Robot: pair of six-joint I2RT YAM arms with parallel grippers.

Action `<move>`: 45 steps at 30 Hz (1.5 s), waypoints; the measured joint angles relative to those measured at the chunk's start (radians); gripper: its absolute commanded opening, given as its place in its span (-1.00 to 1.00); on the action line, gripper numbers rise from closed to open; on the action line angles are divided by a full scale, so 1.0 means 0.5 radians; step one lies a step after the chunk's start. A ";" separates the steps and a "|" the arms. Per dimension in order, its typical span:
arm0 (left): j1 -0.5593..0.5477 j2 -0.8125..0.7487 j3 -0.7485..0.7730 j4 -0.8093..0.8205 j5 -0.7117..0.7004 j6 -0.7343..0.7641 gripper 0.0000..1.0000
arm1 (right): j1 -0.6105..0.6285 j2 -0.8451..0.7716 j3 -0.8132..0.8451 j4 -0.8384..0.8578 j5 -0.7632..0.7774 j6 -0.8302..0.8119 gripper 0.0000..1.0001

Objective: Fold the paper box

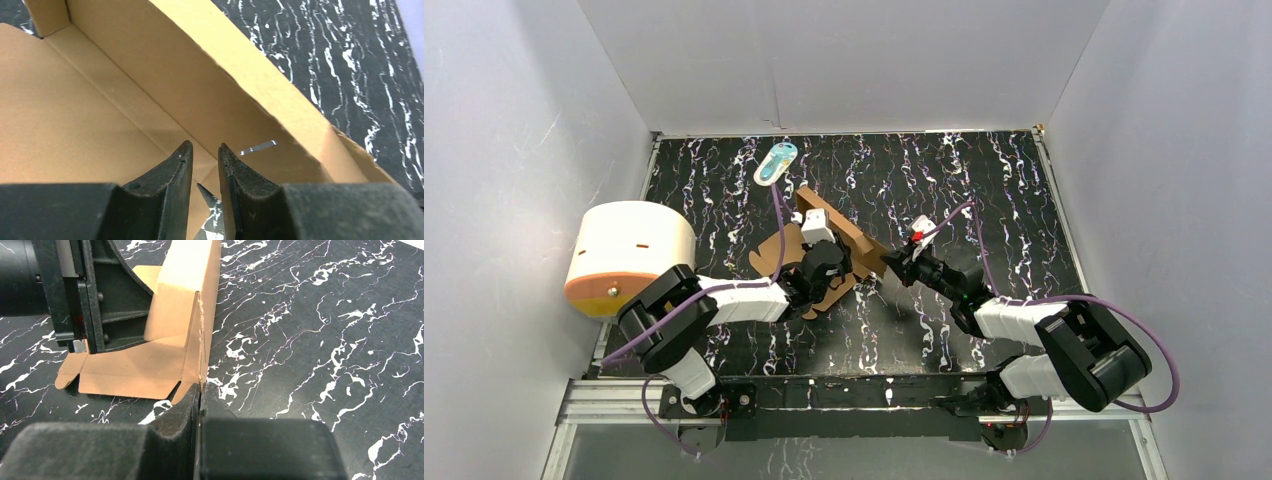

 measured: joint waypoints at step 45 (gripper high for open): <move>-0.093 0.294 -0.265 0.553 0.482 1.121 0.76 | 0.000 0.050 0.011 0.004 -0.092 -0.048 -0.94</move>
